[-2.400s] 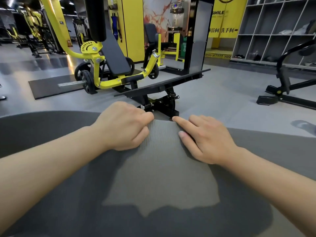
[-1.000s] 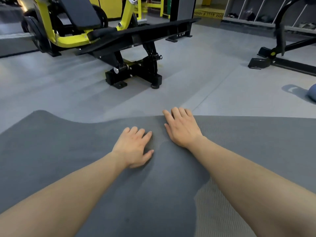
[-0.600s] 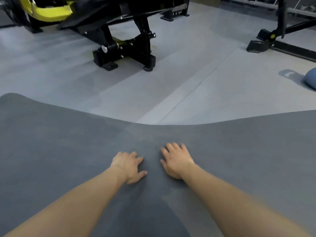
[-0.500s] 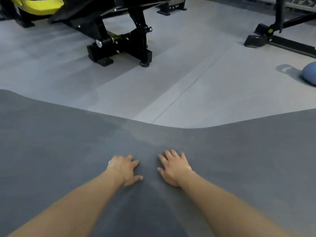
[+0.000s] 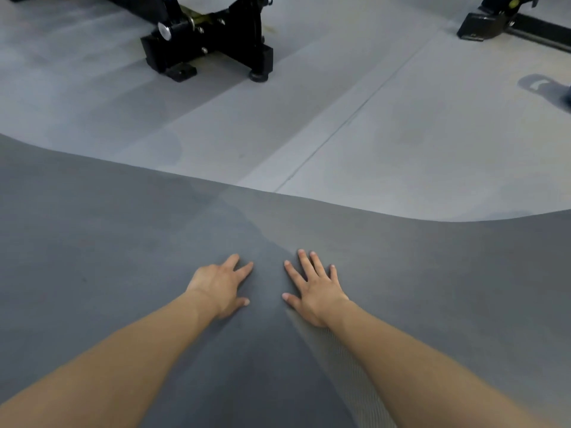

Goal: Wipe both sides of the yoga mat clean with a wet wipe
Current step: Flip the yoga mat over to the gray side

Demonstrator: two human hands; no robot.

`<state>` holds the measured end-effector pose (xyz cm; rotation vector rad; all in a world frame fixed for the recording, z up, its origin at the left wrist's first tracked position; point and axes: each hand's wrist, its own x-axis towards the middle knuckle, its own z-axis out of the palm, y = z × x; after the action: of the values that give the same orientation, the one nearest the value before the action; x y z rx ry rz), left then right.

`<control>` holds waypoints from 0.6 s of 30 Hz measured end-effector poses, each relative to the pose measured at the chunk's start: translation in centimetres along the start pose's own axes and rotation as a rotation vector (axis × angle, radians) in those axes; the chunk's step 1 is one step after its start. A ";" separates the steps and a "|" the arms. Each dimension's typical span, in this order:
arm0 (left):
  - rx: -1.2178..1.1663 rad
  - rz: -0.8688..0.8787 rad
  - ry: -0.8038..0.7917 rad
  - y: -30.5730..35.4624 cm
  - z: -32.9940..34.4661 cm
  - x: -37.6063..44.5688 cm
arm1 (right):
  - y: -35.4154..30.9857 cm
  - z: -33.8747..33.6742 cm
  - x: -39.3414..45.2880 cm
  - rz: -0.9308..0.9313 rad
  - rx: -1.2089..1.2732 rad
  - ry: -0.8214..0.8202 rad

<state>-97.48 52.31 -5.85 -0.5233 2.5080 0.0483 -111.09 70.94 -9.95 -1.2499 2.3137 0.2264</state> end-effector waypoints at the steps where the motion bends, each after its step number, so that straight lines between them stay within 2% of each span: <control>1: -0.015 0.001 -0.019 -0.1 0.1 -0.6 | 0.3 0.0 0.0 -0.006 0.005 0.004; 4: -0.014 0.010 -0.106 -0.4 0.3 -2.3 | 0.2 -0.3 -0.2 -0.008 0.006 0.030; 7: 0.062 0.000 -0.121 -0.2 0.3 -2.9 | -1.7 0.5 -2.5 0.191 0.053 0.137; 10: 0.072 -0.011 -0.109 0.0 0.1 -2.9 | -3.3 2.5 -5.4 0.337 0.096 0.130; 14: 0.047 -0.020 -0.114 -0.5 0.4 -2.8 | -2.9 4.1 -5.5 0.303 0.137 0.175; 18: 0.034 -0.037 -0.097 -1.0 0.2 -2.2 | -1.3 3.7 -3.8 0.188 0.103 0.199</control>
<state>-95.27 52.19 -4.74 -0.5401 2.3997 0.0167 -106.96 74.38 -11.16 -1.0462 2.5811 0.0464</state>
